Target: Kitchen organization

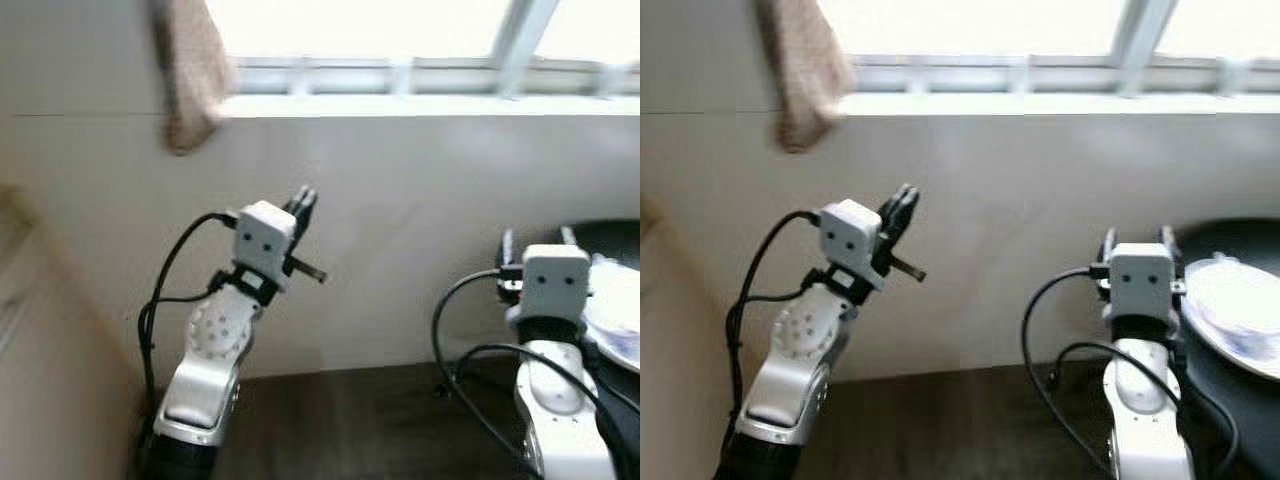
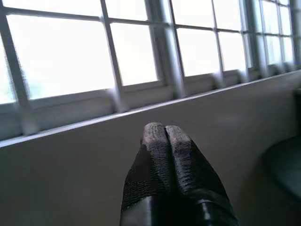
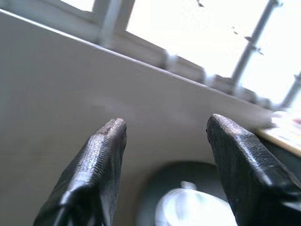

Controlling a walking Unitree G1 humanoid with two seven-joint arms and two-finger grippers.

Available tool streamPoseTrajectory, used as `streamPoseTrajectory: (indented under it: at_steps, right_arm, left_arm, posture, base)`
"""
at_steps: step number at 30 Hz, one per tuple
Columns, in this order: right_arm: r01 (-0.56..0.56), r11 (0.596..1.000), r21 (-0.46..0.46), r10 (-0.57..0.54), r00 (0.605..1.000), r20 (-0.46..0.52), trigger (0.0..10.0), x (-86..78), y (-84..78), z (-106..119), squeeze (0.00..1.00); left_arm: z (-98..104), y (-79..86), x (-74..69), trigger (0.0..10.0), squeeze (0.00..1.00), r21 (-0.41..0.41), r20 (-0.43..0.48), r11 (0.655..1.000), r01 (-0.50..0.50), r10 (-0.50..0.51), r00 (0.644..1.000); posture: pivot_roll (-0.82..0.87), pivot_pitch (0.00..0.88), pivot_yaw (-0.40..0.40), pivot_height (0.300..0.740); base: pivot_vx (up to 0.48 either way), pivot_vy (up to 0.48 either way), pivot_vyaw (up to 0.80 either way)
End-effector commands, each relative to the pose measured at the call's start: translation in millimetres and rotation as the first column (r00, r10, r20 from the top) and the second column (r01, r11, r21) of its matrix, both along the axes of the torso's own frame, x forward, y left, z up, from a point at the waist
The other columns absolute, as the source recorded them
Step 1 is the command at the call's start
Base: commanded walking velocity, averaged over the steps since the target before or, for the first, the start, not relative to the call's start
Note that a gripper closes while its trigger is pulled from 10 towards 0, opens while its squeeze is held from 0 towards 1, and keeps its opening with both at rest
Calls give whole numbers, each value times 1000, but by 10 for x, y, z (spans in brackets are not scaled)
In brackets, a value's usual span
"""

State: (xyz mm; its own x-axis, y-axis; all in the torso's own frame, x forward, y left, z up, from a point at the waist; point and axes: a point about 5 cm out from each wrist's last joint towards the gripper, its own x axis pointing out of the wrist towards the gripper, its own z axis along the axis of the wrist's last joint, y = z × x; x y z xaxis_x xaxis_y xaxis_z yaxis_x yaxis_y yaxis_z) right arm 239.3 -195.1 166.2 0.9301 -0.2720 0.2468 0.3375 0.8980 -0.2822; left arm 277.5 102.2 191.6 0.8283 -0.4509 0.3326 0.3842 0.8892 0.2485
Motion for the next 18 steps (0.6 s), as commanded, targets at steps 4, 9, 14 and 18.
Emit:
streamPoseTrajectory:
  at_steps: [4,9,14,18]
  right_arm:
    - [-13,1000,-28,12,1000,-12,10000,53,44,25,0]
    - [1,1000,1,-1,999,-33,10000,99,7,-8,0]
    - [8,1000,14,-8,999,-42,10000,122,-10,-18,0]
    - [10,1000,17,-10,999,-43,10000,130,-9,-14,0]
  left_arm:
    - [28,32,5,10000,0,-18,5,1000,-13,13,1000]
    - [16,32,17,10000,0,-6,-2,1000,-24,24,1000]
    - [12,36,15,10000,0,-2,-4,1000,-24,24,1000]
    - [6,61,25,10000,0,-11,-13,999,-36,36,999]
  posture:
    - [68,0,-29,740]
    - [74,0,-33,740]
    - [75,0,-33,740]
    - [74,0,-31,740]
  base:
    - [0,-118,0]
    - [0,0,0]
    - [0,0,0]
    - [0,0,0]
